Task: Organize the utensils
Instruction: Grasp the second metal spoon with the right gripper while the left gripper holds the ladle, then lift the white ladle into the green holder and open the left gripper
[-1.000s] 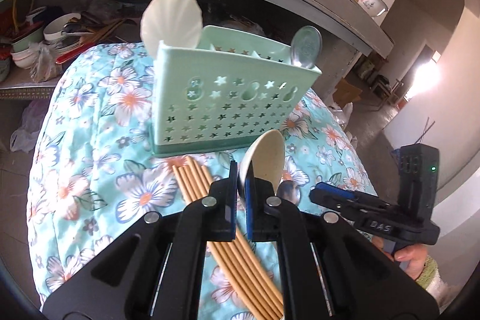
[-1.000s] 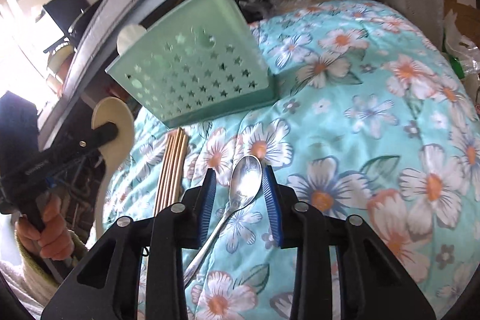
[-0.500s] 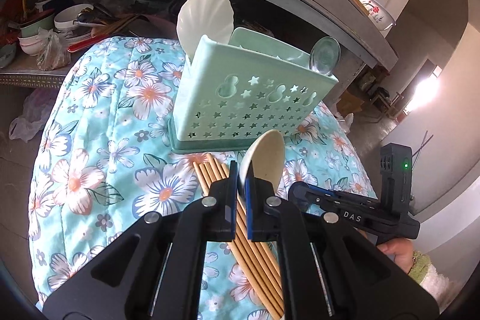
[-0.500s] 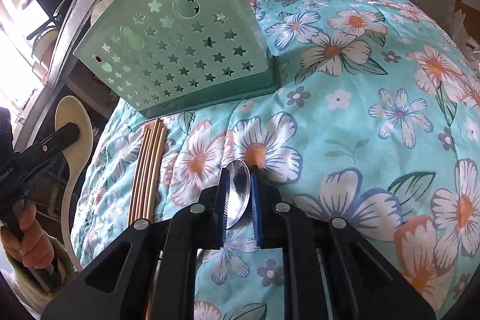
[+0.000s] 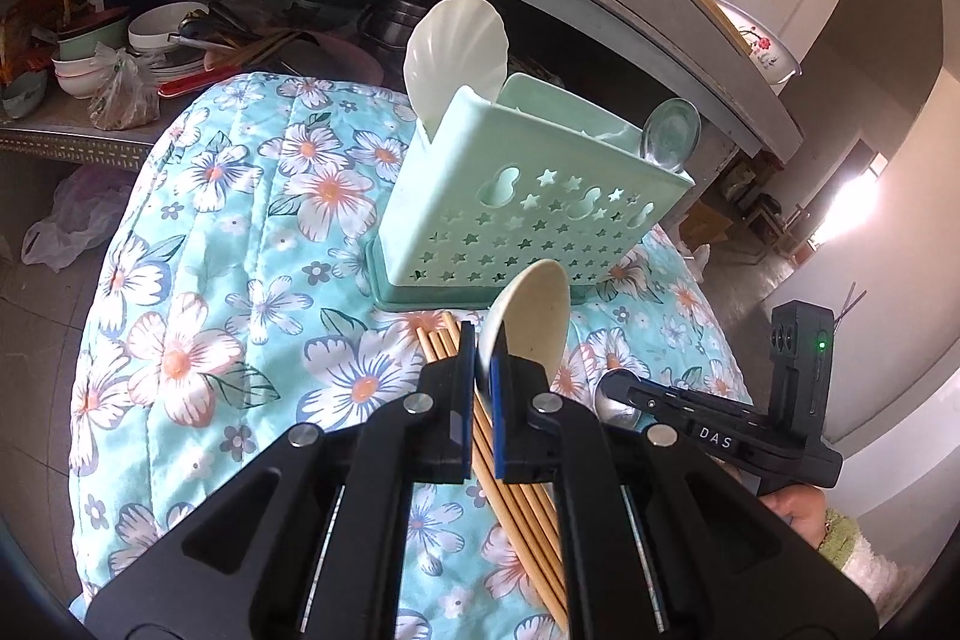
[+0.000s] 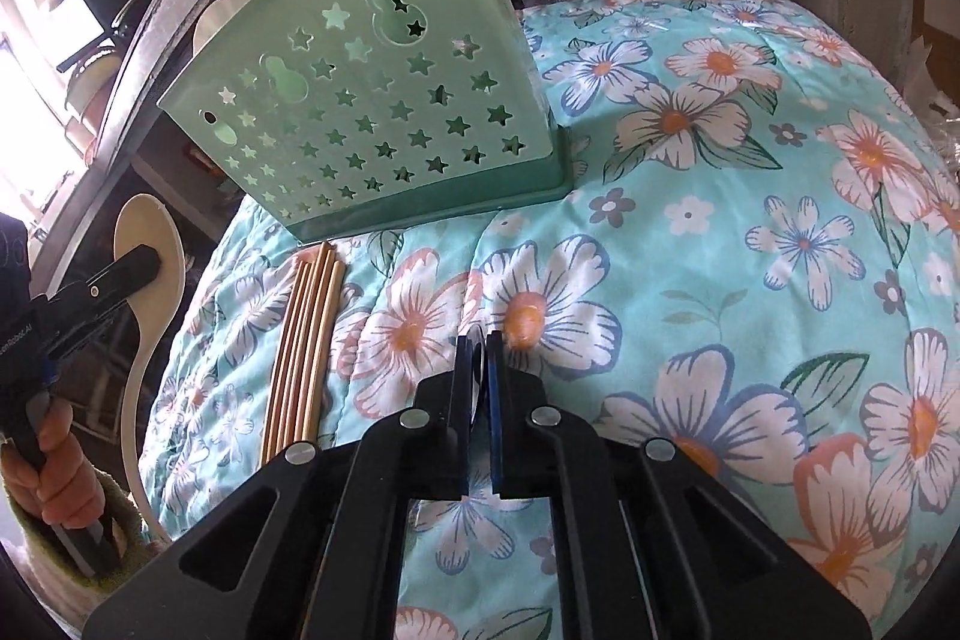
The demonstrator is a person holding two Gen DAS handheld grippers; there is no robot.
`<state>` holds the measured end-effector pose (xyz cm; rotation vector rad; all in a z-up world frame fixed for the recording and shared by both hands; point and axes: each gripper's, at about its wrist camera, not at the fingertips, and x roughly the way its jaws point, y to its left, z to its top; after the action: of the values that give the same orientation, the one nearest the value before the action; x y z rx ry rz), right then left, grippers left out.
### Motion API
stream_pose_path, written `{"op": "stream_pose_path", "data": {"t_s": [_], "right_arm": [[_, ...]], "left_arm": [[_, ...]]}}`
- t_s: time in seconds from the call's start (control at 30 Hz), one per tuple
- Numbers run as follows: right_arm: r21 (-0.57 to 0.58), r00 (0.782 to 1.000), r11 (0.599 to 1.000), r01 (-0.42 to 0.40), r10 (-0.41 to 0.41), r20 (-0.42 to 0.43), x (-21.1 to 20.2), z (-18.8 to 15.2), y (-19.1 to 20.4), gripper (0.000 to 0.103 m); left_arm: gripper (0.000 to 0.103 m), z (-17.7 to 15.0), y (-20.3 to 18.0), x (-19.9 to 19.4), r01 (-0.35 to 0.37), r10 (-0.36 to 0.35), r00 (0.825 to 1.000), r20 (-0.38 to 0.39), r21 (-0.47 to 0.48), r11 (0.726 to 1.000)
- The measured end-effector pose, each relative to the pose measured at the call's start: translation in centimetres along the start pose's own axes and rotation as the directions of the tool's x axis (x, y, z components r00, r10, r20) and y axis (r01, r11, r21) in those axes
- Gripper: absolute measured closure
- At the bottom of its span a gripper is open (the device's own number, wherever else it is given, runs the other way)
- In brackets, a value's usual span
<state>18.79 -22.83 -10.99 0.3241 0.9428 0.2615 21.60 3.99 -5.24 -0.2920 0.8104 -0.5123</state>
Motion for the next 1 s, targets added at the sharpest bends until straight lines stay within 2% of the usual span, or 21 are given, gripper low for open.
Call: {"op": "stream_pose_path", "data": {"t_s": [0.43, 0.73, 1.0], "right_arm": [[-0.032, 0.987, 0.996, 0.079, -0.074, 0.141, -5.2, 1.1, 0.4, 0.099], [-0.025, 0.965, 0.995, 0.102, -0.093, 0.246, -9.2, 2.0, 0.6, 0.099], [-0.051, 0.932, 0.995, 0.087, -0.063, 0.357, -12.9, 3.5, 2.1, 0.099]], "left_arm": [[0.099, 0.0, -0.5, -1.0, 0.002, -0.002, 1.000, 0.022, 0.008, 1.000], [0.099, 0.1, -1.2, -2.3, 0.002, -0.002, 0.999, 0.046, 0.020, 1.000], [0.099, 1.8, -2.2, -4.6, 0.009, -0.014, 0.991, 0.134, 0.035, 0.999]]}}
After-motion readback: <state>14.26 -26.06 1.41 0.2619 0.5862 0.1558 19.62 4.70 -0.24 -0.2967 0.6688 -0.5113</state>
